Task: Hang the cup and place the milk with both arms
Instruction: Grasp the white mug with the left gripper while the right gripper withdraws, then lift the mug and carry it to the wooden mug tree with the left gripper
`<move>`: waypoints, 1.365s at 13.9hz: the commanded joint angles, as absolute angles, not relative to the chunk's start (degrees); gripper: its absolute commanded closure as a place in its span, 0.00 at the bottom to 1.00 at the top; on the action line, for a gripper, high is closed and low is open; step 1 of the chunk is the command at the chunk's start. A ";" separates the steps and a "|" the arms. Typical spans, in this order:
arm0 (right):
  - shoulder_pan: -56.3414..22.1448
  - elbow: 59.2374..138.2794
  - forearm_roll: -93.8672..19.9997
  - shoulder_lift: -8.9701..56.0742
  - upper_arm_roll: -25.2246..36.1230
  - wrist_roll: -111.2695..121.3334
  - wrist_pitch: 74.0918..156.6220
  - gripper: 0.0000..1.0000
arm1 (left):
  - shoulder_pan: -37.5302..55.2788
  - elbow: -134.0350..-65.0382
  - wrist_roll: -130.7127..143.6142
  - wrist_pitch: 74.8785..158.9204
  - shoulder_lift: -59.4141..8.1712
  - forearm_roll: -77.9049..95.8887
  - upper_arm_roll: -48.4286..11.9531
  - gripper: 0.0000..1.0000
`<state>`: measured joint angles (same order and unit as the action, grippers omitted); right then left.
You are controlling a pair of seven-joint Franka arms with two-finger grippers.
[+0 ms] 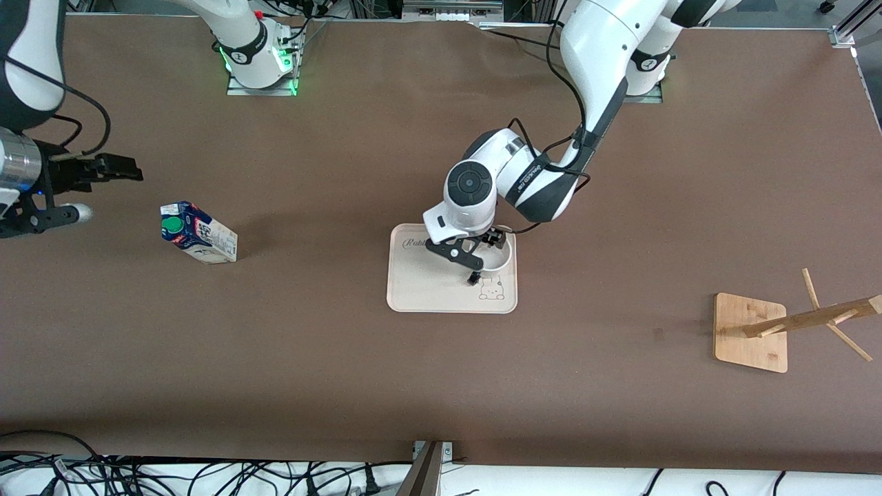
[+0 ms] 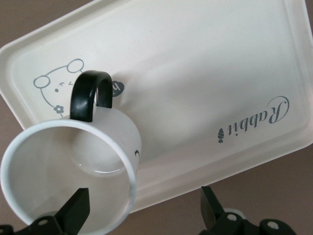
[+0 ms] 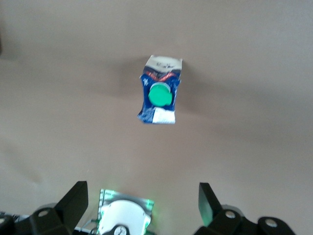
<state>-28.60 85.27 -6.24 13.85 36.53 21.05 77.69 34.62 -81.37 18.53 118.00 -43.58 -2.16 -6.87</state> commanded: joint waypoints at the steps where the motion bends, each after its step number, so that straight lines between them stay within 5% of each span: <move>1: -28.74 77.98 -5.80 15.55 36.13 21.80 74.80 0.00 | 35.16 -80.77 18.72 118.83 -43.95 -3.25 -6.77 0.00; 2: -29.61 76.74 -5.63 15.56 35.60 21.54 74.62 0.00 | 35.16 -80.77 19.16 118.83 -43.86 -3.25 -6.68 0.36; 5: -30.41 70.52 -2.39 15.99 35.16 21.27 75.93 0.00 | 36.38 -80.77 21.96 118.83 -43.77 -3.16 -6.68 0.95; 9: -30.32 70.83 -1.05 15.22 33.85 20.22 74.62 0.00 | 36.48 -80.77 23.29 118.83 -43.77 -3.25 -6.59 1.00; 15: -4.43 89.86 -1.32 -0.05 3.64 -1.92 82.66 0.00 | 32.53 -78.22 23.12 116.21 -35.00 -2.82 -6.59 1.00; 17: -2.73 99.02 -1.67 -5.87 2.29 -2.81 91.28 0.00 | 30.51 -77.87 23.29 112.08 -31.04 -1.67 -6.85 1.00; 19: -1.76 99.67 -1.85 -5.98 2.29 -7.71 91.84 0.00 | 29.28 -77.78 23.38 106.99 -27.52 -2.11 -5.98 1.00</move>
